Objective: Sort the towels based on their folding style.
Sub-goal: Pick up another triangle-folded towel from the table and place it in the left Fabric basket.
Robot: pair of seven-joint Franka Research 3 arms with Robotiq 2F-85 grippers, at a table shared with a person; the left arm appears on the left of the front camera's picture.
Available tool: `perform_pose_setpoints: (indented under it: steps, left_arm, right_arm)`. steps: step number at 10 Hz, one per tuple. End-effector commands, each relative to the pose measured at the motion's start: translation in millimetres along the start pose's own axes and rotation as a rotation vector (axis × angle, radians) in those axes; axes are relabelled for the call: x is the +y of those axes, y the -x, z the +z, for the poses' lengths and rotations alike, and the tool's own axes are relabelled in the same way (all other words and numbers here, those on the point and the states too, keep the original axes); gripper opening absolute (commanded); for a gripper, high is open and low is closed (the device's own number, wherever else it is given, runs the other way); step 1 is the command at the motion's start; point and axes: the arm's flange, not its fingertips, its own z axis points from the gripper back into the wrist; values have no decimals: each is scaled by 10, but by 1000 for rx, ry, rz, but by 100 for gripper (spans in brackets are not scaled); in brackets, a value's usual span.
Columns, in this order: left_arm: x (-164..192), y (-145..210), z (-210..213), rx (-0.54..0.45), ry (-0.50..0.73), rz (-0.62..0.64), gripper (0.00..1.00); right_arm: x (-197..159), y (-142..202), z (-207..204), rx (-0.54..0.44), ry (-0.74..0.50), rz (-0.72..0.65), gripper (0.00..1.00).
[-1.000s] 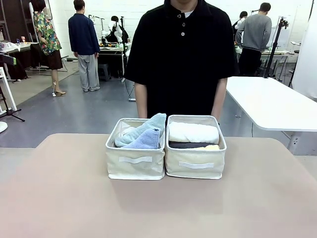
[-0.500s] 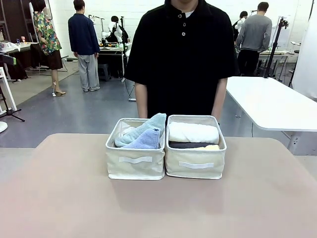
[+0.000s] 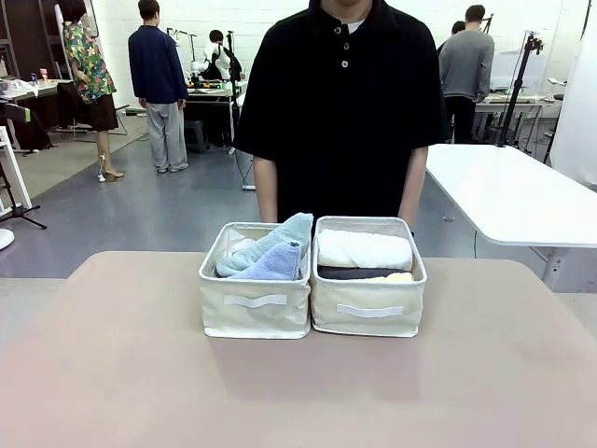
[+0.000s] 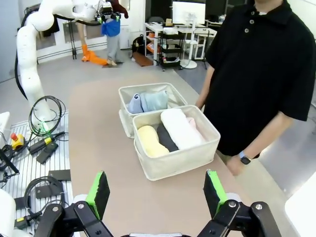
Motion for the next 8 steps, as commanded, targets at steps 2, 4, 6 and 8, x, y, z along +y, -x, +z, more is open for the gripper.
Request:
perform_pose_setpoints:
  steps: [2, 4, 6, 8]
  left_arm:
    - [-20, -13, -2, 3, 2, 1, 100]
    - [-20, -13, -2, 3, 2, 1, 100]
    - [-20, -13, -2, 3, 2, 1, 100]
    - [-20, -13, -2, 3, 2, 1, 100]
  right_arm:
    - [7, -21, -23, -5, -29, 7, 100]
    - [7, -21, -23, -5, -29, 7, 100]
    - [7, -21, -23, -5, -29, 7, 100]
    - [7, -21, -23, -5, -29, 7, 100]
